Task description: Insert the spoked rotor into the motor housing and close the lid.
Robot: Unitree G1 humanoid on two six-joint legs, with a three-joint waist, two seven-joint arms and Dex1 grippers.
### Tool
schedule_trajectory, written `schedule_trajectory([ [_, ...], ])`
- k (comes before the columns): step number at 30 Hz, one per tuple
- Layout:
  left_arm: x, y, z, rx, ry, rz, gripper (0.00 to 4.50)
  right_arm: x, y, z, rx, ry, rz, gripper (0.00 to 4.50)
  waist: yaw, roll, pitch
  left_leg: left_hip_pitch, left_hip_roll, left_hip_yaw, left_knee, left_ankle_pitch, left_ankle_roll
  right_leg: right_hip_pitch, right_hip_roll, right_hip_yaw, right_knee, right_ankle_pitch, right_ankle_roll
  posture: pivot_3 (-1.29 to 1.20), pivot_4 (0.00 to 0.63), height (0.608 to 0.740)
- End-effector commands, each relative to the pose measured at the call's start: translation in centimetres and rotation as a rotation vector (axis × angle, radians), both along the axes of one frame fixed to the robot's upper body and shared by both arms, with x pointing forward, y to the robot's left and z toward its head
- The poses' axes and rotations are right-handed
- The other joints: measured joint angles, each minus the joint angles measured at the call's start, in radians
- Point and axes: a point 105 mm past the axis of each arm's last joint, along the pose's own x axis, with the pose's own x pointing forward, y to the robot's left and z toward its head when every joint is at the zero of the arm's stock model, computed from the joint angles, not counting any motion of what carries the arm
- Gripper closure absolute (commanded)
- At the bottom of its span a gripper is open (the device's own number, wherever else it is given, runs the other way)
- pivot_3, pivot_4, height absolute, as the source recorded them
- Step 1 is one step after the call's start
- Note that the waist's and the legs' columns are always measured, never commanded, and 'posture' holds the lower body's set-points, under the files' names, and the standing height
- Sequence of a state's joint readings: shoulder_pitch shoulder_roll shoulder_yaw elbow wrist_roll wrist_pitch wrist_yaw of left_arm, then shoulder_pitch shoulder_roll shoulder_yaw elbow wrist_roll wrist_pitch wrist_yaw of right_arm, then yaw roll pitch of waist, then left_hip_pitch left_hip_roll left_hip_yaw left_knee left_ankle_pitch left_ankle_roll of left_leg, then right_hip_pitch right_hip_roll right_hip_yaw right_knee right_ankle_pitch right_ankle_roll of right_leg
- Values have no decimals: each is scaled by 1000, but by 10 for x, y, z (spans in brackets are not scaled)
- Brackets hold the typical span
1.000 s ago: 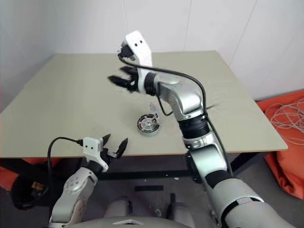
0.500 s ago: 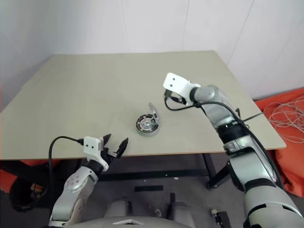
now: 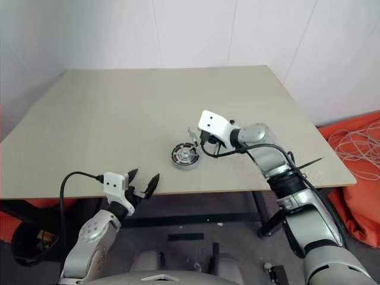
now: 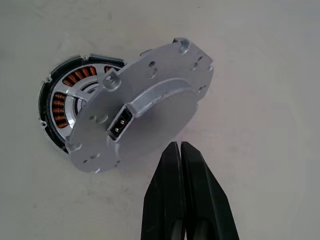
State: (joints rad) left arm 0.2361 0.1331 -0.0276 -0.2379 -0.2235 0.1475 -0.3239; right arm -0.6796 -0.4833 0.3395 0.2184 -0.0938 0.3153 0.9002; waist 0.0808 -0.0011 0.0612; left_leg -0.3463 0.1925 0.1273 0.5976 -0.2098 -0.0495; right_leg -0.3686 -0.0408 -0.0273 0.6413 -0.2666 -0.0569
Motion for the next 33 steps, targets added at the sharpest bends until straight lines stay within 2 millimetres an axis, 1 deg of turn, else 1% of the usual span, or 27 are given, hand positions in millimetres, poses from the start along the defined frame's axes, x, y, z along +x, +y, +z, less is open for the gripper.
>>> schedule_trajectory([
  [1,3,1,13,-1,-59,-8,0,-2,14,17,71,-52,12,4467,-1,0,0,0,0,0,0,0,0,0,0,0,0,0,0,0,0,740],
  [5,3,0,14,1,-62,-14,0,-7,30,7,115,-24,11,4467,-6,0,0,-1,0,0,0,0,0,-1,0,0,0,0,0,0,0,740],
  [10,2,-3,15,5,-65,-18,0,-10,43,-3,143,-1,3,4467,-10,0,0,-1,0,0,0,0,0,-1,0,0,0,0,0,0,0,740],
  [16,-3,0,3,11,-52,-30,0,-15,57,-11,163,25,9,4467,-11,0,0,-1,0,-1,-1,0,0,-1,0,0,0,0,0,0,0,740],
  [23,-5,5,-8,12,-49,-42,0,-16,58,-17,170,48,-11,4467,-11,0,0,0,0,-1,-1,0,0,-1,0,0,0,0,0,0,0,740],
  [33,-7,3,-12,13,-52,-65,0,-18,46,-46,154,141,-81,4467,-11,1,0,2,0,-1,-1,0,0,1,0,1,0,0,0,0,0,740],
])
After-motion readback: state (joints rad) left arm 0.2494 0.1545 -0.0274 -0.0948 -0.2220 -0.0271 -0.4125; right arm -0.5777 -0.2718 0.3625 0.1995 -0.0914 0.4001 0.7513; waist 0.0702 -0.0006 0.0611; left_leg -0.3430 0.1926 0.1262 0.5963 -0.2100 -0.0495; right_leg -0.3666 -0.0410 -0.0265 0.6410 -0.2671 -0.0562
